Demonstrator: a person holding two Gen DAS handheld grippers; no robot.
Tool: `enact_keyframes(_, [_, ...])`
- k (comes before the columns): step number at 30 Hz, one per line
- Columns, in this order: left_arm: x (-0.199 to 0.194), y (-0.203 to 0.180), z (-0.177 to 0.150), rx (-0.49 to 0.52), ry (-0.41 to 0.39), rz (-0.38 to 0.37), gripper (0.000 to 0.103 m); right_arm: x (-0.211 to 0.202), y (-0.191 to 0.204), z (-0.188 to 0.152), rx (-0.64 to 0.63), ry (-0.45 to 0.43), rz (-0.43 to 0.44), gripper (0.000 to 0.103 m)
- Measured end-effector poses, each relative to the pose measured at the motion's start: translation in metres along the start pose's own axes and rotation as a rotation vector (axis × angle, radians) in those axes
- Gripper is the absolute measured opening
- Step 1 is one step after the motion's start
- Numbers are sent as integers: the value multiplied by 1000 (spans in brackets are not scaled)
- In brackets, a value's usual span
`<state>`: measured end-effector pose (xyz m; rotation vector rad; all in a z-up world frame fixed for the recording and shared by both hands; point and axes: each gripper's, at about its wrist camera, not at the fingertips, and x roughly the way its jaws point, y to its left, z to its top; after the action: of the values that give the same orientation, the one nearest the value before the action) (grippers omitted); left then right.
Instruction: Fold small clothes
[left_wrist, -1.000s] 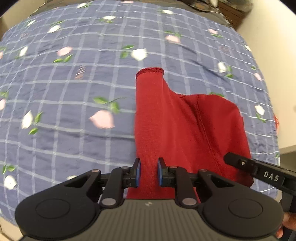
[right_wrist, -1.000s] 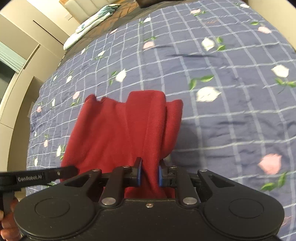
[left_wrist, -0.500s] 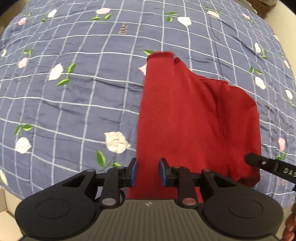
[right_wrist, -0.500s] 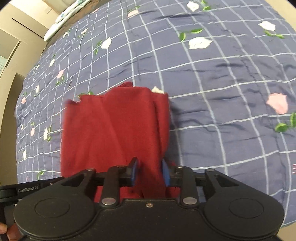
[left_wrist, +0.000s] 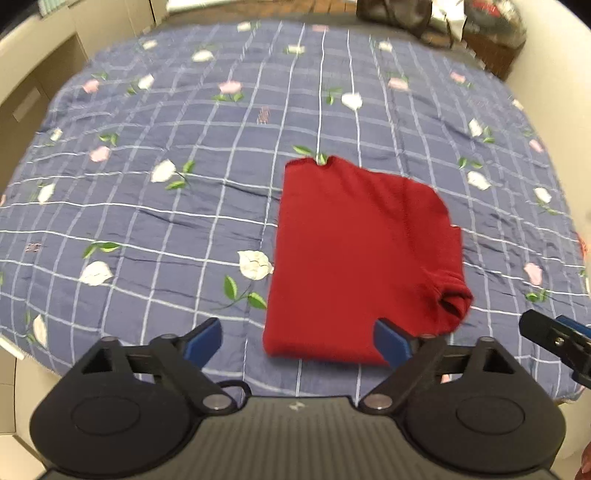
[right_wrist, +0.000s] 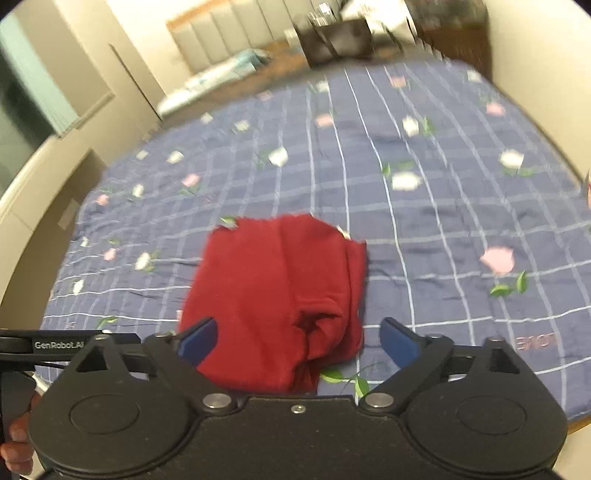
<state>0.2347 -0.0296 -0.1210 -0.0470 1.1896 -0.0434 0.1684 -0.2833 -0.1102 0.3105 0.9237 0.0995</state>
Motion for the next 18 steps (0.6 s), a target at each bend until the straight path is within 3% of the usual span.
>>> enact_keyframes(3, [-32,6,-28,-20,-82,-21,102,-36,8,-17,-33,-74,25,102])
enact_keyframes(8, [-72,18,-71,-32,-179,-39,102,-79,20,-42,-85,-115,44,102])
enact_keyframes(13, [-101,32,-112,-38,-266,-4,102,-106,32,-68,-105,-88,66,102])
enact_keyframes(18, [-113,44,-144,-31,-283,27,102,-115,39,-93,-132,-42,74,102])
